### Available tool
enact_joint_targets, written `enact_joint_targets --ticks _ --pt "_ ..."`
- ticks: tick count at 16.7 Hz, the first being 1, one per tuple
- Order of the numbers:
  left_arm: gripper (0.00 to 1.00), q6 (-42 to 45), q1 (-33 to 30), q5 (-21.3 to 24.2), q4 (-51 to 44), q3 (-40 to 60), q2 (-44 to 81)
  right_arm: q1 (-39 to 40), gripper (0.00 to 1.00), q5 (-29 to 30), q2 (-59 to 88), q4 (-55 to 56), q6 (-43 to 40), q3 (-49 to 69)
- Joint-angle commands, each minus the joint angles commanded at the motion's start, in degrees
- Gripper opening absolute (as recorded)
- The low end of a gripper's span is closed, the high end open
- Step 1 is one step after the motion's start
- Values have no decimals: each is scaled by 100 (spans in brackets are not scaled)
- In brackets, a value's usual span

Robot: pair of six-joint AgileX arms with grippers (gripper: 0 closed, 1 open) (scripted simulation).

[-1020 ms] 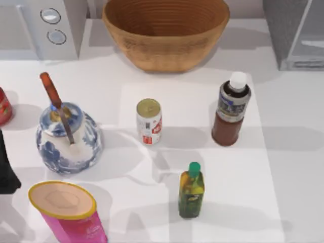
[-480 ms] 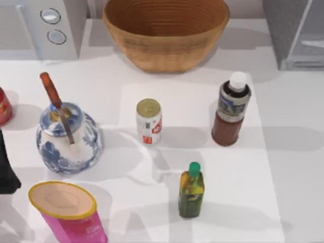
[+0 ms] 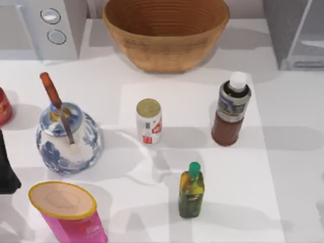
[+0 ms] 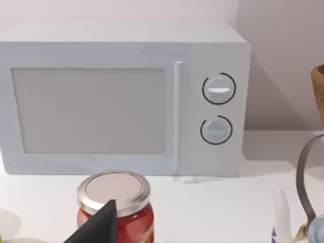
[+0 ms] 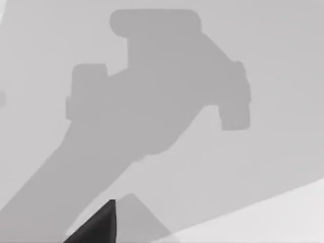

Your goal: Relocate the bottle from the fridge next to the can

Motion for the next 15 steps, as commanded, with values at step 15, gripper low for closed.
enact_joint_targets --ticks 15 --pt "100 0 0 0 0 0 0 -6204 100 -3397 7125 -234 -7022 2128"
